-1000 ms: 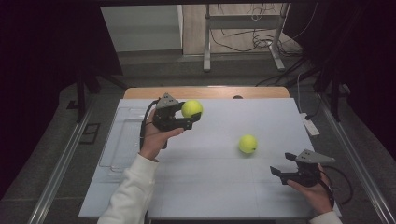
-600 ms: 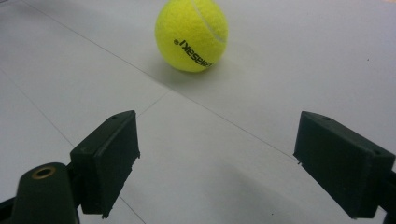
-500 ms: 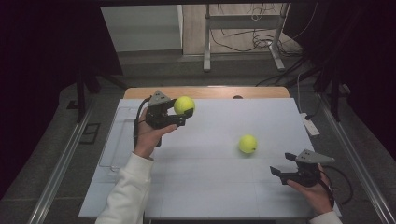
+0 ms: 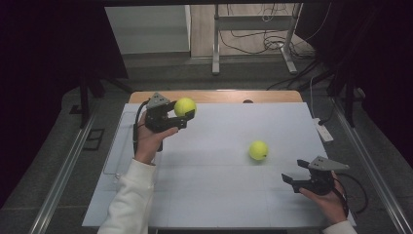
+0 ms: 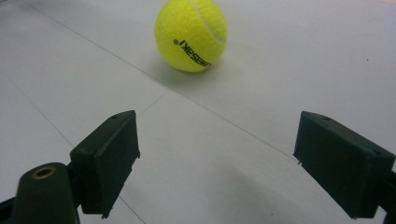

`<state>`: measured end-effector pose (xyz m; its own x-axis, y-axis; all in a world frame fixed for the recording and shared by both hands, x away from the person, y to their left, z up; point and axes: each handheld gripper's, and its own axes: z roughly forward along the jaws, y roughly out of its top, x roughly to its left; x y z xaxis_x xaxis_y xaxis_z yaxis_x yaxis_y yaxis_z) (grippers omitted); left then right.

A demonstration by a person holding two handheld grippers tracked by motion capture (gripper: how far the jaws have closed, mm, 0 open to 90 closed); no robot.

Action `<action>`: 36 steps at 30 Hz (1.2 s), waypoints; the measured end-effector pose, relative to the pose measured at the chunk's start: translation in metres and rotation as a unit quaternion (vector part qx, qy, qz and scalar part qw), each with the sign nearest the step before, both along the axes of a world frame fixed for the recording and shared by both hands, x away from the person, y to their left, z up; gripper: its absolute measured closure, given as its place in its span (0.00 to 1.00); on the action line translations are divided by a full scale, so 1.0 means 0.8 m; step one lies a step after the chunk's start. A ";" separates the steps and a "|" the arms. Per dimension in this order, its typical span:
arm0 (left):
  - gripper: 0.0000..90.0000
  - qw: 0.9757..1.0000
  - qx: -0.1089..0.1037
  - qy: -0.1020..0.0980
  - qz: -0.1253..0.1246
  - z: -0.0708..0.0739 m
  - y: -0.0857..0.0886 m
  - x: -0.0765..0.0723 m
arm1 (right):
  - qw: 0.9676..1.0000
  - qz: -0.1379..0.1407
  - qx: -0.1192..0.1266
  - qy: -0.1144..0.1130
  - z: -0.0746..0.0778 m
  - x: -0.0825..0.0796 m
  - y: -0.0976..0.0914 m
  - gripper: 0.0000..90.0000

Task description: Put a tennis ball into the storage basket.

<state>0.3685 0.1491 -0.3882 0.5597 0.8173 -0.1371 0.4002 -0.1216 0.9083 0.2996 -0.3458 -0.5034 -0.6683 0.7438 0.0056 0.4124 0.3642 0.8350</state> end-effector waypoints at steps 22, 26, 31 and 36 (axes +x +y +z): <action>0.30 0.999 0.002 0.003 0.044 -0.001 0.031 0.004 | 1.000 0.000 0.000 0.000 0.000 0.000 0.000 0.16; 0.30 0.999 0.002 0.004 0.049 -0.002 0.036 0.005 | 1.000 0.000 0.000 0.000 0.000 0.000 0.000 0.16; 0.30 0.998 0.005 0.006 0.057 -0.003 0.043 0.007 | 1.000 0.000 0.000 0.000 0.000 0.000 0.000 0.16; 0.30 0.997 0.005 0.011 0.071 -0.006 0.056 0.009 | 1.000 0.001 0.000 -0.001 0.000 0.000 0.001 0.16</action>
